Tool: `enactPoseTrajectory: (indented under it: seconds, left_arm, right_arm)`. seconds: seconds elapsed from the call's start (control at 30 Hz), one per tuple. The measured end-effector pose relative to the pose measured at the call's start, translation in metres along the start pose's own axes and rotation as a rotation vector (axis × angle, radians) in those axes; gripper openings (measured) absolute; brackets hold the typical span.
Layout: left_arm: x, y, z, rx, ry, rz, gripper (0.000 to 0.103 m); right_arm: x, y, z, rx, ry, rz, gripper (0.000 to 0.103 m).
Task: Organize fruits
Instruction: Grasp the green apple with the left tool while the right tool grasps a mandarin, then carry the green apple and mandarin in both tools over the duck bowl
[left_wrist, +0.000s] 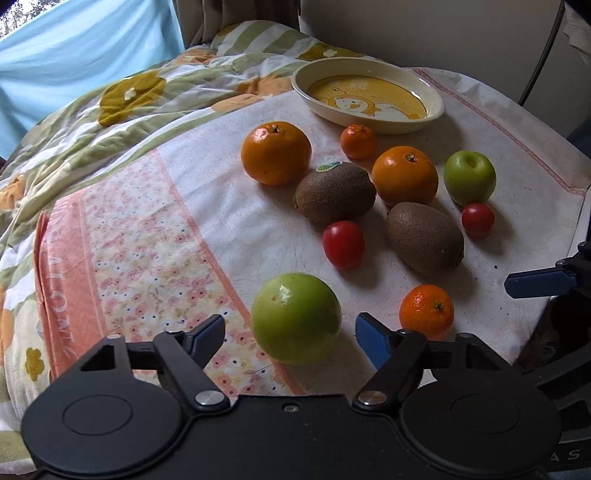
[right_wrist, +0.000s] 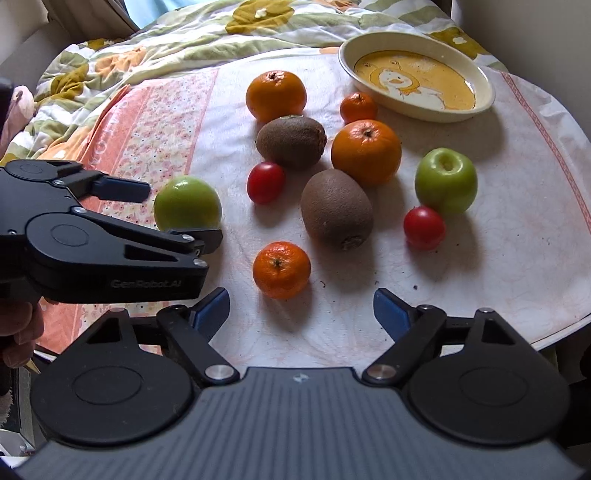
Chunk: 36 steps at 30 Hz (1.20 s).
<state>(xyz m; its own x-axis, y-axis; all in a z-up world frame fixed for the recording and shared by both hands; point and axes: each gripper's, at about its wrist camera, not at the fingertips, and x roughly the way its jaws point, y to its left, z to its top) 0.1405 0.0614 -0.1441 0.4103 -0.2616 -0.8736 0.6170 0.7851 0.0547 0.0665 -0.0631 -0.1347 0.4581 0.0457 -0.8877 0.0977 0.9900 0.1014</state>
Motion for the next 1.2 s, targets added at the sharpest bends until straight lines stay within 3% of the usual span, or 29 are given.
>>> enactPoseTrajectory:
  seconds: [0.13,0.2,0.23,0.4,0.6,1.0,1.07,1.1,1.2]
  left_arm:
    - [0.007,0.002,0.001,0.011,-0.002,-0.026,0.073]
    - [0.009,0.003,0.002,0.019,-0.005,-0.039,0.06]
    - [0.011,0.004,0.001,0.021,-0.004,-0.042,0.059]
    - [0.012,0.007,-0.001,0.022,-0.021,-0.061,0.058]
    - [0.009,0.006,-0.005,0.029,-0.028,-0.049,0.058]
    - [-0.004,0.025,-0.025,-0.058,-0.014,0.004,0.058]
    - [-0.006,0.026,-0.029,-0.069,-0.009,0.011,0.058]
    - [-0.007,0.027,-0.031,-0.074,-0.008,0.013,0.058]
    - [-0.01,0.027,-0.036,-0.091,-0.007,0.018,0.058]
  right_arm:
    - [0.007,0.006,-0.001,0.003,0.009,-0.015,0.095]
    - [0.01,0.007,-0.001,0.003,0.01,-0.023,0.094]
    - [0.011,0.008,-0.001,0.004,0.011,-0.026,0.093]
    - [0.017,0.01,0.001,0.01,0.02,-0.034,0.083]
    - [0.022,0.015,0.005,-0.011,0.015,-0.042,0.078]
    - [0.029,0.023,0.01,-0.077,0.006,-0.041,0.07]
    - [0.03,0.023,0.012,-0.083,0.0,-0.041,0.065]
    - [0.031,0.023,0.012,-0.087,0.001,-0.036,0.055]
    - [0.032,0.022,0.015,-0.091,0.005,-0.029,0.055]
